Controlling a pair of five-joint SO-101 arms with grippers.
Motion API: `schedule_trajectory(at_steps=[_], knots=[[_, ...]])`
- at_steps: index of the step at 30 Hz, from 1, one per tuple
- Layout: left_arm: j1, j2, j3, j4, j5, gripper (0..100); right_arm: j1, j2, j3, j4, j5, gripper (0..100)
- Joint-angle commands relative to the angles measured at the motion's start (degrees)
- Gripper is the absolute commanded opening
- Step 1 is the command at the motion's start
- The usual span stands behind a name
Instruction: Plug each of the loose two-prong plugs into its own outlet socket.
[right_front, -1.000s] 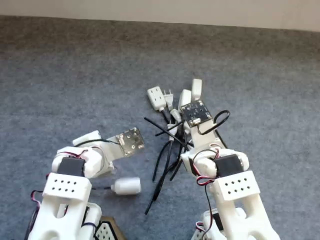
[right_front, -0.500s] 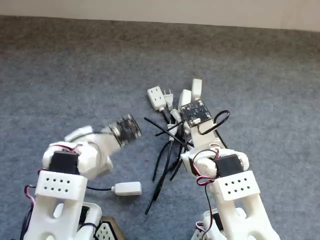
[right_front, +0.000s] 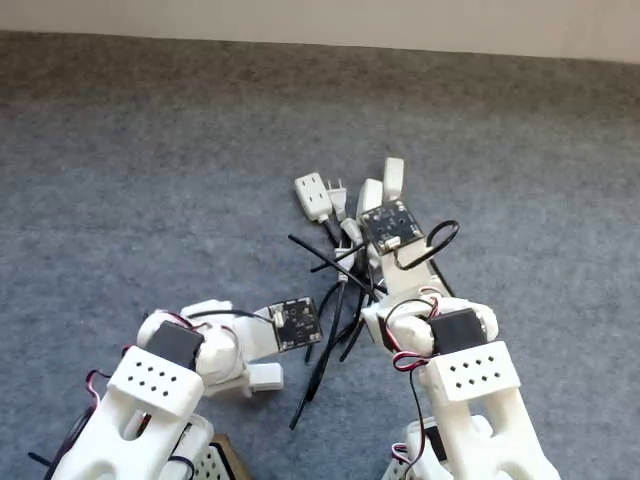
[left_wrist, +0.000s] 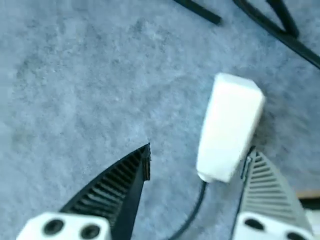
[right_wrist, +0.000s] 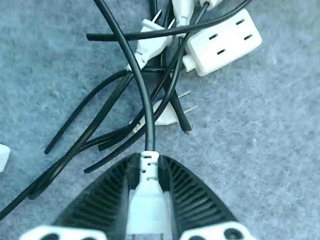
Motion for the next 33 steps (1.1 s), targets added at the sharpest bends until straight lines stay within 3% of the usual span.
schedule_trajectory(at_steps=[1, 8, 14, 22, 25, 33], knots=[[0.84, -0.13, -0.22, -9.23, -0.35, 30, -0.48, -1.36, -0.22, 0.13, 0.97, 0.6], [-4.00, 8.31, -6.99, -13.01, -2.90, 30, -0.48, -1.36, -0.22, 0.13, 1.05, 0.6], [-11.30, 28.00, -15.60, -24.79, -2.81, 23, -0.48, -1.36, -0.22, 0.13, 1.05, 0.6], [-13.85, 42.51, -29.58, -28.04, 0.35, 31, -0.48, -1.36, -0.22, 0.13, 1.05, 0.6], [-13.76, 41.98, -32.75, -22.86, 1.41, 31, -0.48, -1.36, -0.22, 0.13, 1.05, 0.6], [-8.92, 25.98, -31.60, 9.14, -2.46, 31, -0.48, -1.36, 1.36, -1.27, 1.14, 0.6]])
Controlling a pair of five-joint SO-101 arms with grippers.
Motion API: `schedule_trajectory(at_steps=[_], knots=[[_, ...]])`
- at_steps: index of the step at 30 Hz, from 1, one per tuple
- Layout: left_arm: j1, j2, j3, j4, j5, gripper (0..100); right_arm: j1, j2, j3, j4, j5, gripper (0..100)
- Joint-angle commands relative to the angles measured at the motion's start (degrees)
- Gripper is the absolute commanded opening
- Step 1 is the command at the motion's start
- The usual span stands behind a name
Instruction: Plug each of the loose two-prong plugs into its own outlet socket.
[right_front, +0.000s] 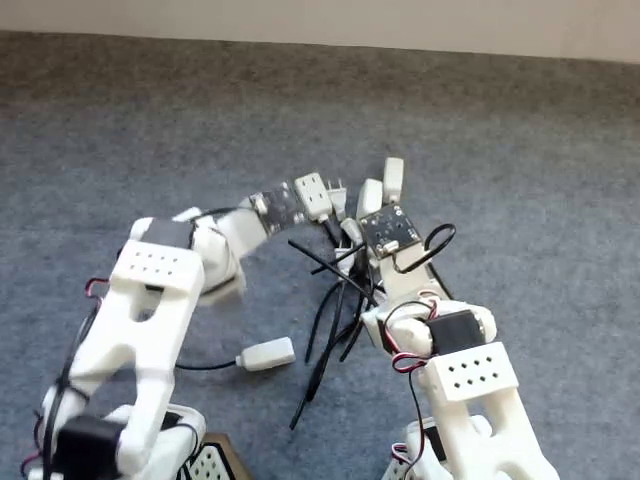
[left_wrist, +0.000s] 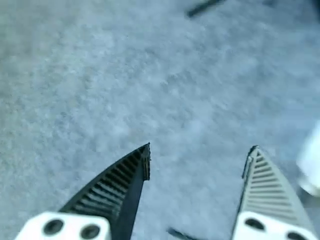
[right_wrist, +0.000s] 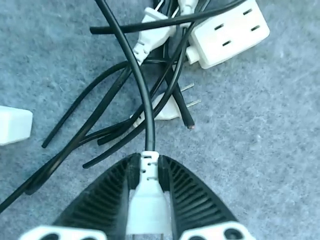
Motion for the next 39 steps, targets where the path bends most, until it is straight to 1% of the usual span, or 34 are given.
schedule_trajectory(at_steps=[1, 4, 8, 11, 13, 18, 21, 24, 27, 32, 36, 37, 39], knots=[[4.09, -12.35, 2.33, 16.09, -4.04, 31, -0.48, -1.36, -0.40, -0.84, 0.79, 0.6], [6.20, -19.82, 8.22, 16.35, -4.22, 31, -0.48, -1.36, -0.40, -0.75, 0.79, 0.6], [9.19, -23.08, 15.96, 10.46, -3.96, 31, -0.48, -1.36, -0.40, -0.66, 0.79, 0.6], [11.21, -21.14, 19.56, 5.01, -1.58, 31, -0.31, -1.54, -0.40, -0.66, 0.79, 0.6], [11.65, -19.12, 19.91, 2.46, -1.41, 31, -0.31, -1.71, -0.40, -0.66, 0.70, 0.6], [10.51, -10.59, 18.42, -6.07, -1.58, 31, -0.31, -1.63, -0.40, -0.66, 0.70, 0.6], [8.22, -2.68, 13.49, -9.23, -2.90, 31, -0.31, -1.63, -0.40, -0.66, 0.70, 0.6], [6.55, 6.64, 5.67, -9.32, -3.60, 31, -0.31, -1.54, -0.40, -0.57, 0.70, 0.6], [6.64, 14.11, -1.98, -9.32, -3.60, 31, -0.31, -1.54, -0.40, -0.57, 0.70, 0.6], [6.90, 22.81, -14.37, -8.97, -3.60, 31, -0.31, -1.45, -0.40, -0.57, 0.70, 0.6], [6.90, 30.99, -23.87, -1.85, -3.69, 30, -0.31, -1.45, -0.40, -0.57, 0.70, 0.6], [6.90, 33.54, -25.63, -0.44, -3.87, 28, -0.31, -1.45, -0.40, -0.57, 0.70, 0.6], [6.90, 38.46, -28.26, 1.93, -7.03, 21, -0.31, -1.45, -0.40, -0.57, 0.70, 0.6]])
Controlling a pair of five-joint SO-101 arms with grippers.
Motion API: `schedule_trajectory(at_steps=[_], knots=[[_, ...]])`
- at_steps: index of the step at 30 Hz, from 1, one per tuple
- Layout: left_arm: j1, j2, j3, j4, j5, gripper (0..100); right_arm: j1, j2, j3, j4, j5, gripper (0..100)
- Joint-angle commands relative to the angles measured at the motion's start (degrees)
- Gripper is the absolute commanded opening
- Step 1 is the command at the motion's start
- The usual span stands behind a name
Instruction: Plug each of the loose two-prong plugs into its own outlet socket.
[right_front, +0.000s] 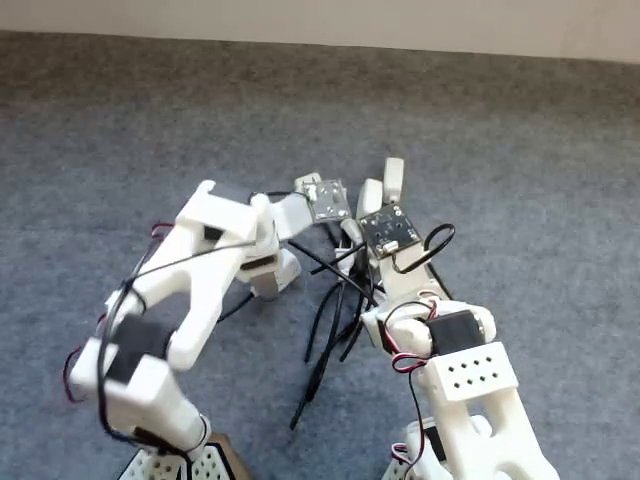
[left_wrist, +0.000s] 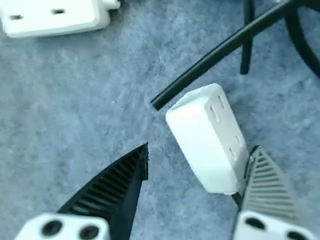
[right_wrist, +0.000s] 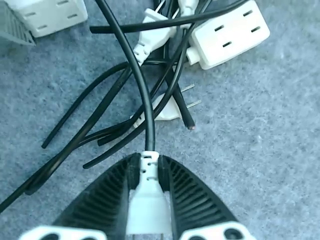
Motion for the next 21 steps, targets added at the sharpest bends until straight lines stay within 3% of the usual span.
schedule_trajectory(at_steps=[1, 6, 14, 21], knots=[[-0.40, 9.01, -8.13, 5.63, -5.01, 18, -0.22, -1.45, -0.40, -0.48, 0.70, 0.6], [-0.40, 14.46, -12.26, 9.85, -8.00, 0, -0.22, -1.45, -0.40, -0.48, 0.70, 0.6], [-0.22, 10.42, -15.34, 29.98, -18.29, 0, -0.22, -1.45, -0.40, -0.57, 0.70, 0.6], [-0.31, -3.91, -3.56, 42.20, -30.95, 0, -0.22, -1.36, -0.40, -0.66, 0.70, 0.6]])
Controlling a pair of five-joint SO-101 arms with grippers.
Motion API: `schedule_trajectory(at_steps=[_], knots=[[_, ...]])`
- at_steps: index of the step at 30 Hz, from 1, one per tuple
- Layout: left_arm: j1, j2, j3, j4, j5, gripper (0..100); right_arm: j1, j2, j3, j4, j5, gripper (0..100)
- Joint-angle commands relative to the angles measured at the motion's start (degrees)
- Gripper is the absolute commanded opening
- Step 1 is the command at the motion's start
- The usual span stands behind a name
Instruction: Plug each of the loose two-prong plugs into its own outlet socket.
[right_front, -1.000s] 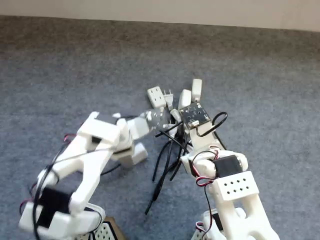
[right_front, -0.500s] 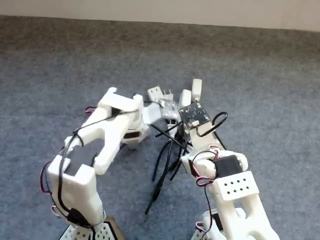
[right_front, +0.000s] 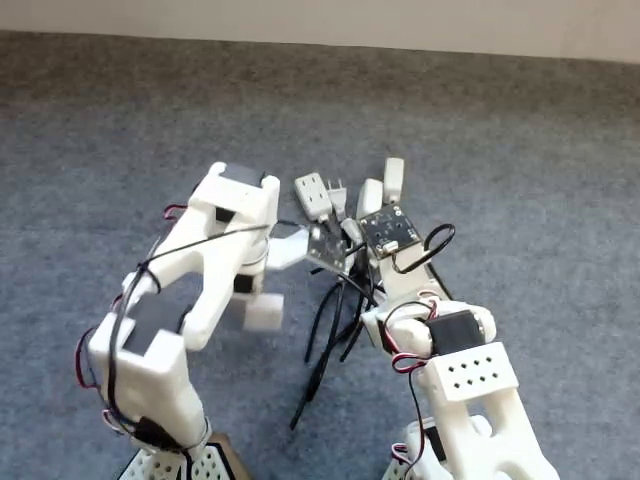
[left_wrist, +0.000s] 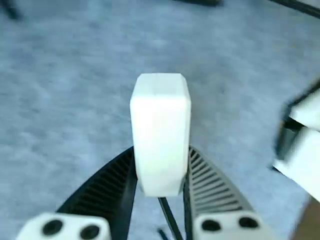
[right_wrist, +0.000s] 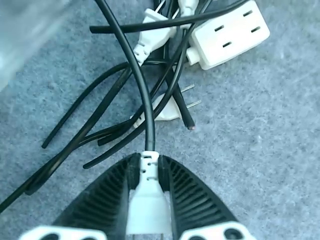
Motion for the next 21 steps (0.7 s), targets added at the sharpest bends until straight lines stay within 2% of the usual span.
schedule_trajectory(at_steps=[1, 5, 11, 13, 18, 21], knots=[[-0.13, -13.76, 9.54, 5.89, -8.26, 0, -0.22, -1.36, -0.40, -0.66, 0.70, 0.6], [1.89, -20.97, 19.82, 5.36, -13.98, 0, -0.22, -1.36, -0.40, -0.66, 0.70, 0.6], [2.07, -13.49, 18.07, 4.66, -14.33, 1, -0.22, -1.36, -0.40, -0.66, 0.70, 0.6], [1.98, -9.71, 14.55, 4.57, -12.92, 7, -0.22, -1.36, -0.40, -0.57, 0.70, 0.6], [1.80, -3.56, 2.59, 4.57, -5.01, 32, -0.22, -1.36, -0.40, -0.57, 0.70, 0.6], [1.71, -1.98, -2.95, 4.57, -2.90, 35, -0.22, -1.36, -0.40, -0.57, 0.70, 0.6]])
